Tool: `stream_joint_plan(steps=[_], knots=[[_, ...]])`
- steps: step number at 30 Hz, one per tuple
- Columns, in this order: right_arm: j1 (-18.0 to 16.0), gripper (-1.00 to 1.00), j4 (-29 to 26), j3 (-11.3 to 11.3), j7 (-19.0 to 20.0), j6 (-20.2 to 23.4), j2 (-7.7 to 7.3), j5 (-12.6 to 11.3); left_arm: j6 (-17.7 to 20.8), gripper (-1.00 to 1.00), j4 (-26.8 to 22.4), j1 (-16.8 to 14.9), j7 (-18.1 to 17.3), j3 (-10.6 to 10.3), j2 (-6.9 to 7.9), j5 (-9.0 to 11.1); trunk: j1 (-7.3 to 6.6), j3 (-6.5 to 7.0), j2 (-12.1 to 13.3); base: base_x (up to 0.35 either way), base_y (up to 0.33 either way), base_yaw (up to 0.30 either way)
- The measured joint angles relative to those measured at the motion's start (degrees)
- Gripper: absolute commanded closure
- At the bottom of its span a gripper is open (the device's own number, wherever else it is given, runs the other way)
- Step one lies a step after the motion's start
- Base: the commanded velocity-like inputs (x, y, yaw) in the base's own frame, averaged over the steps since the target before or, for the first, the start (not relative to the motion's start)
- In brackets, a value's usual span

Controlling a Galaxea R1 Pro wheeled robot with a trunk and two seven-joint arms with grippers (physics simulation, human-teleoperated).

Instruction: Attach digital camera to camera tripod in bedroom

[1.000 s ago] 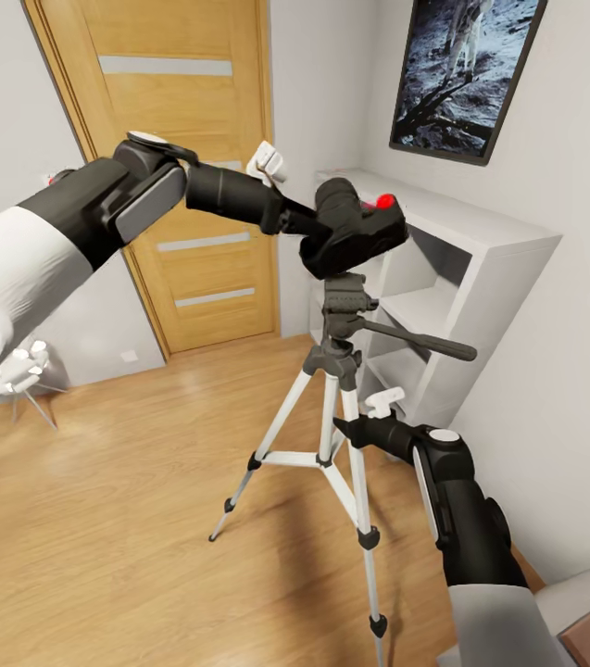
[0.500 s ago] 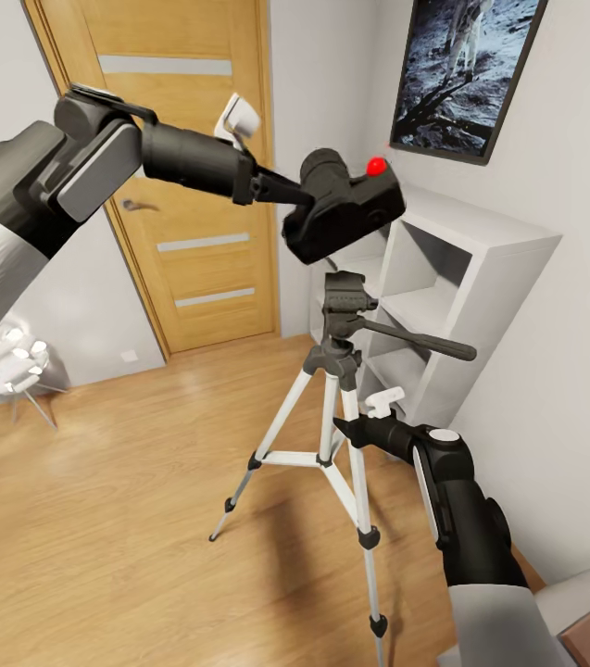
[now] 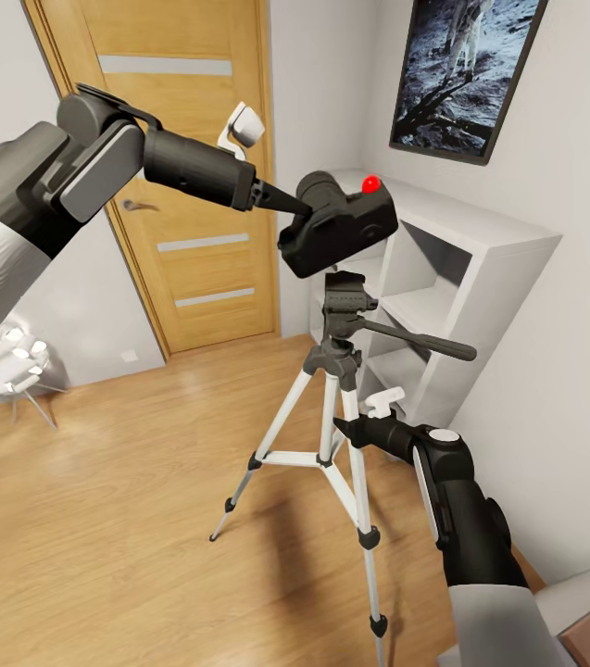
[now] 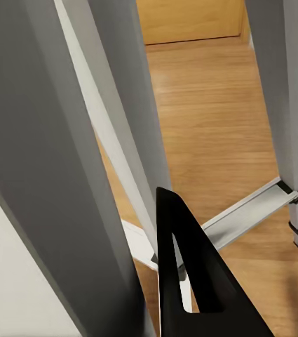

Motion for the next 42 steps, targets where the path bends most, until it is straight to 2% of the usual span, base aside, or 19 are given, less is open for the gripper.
stream_joint_plan(steps=[17,21,31,42], knots=[[0.02,1.00,0.04,0.00,-0.04,-0.05,0.00,0.03,0.19,1.00,-0.03,0.01,0.13,-0.09,-0.16,-0.22,0.00,0.00,0.00,0.000,0.000,0.000],[0.03,1.00,0.04,0.00,-0.02,-0.08,0.00,0.06,0.19,1.00,-0.34,0.01,0.40,-0.11,-0.21,-1.11,0.00,0.00,0.00,0.000,0.000,0.000],[-0.01,1.00,0.09,0.00,-0.08,-0.09,0.00,0.06,0.19,1.00,-0.76,0.01,0.48,-0.04,-0.91,-7.18,0.00,0.00,0.00,0.000,0.000,0.000],[0.00,1.00,0.12,0.00,-0.09,-0.13,0.00,0.09,-0.19,1.00,-0.69,0.00,0.46,0.06,-1.78,-7.99,0.00,0.00,0.00,0.000,0.000,0.000]])
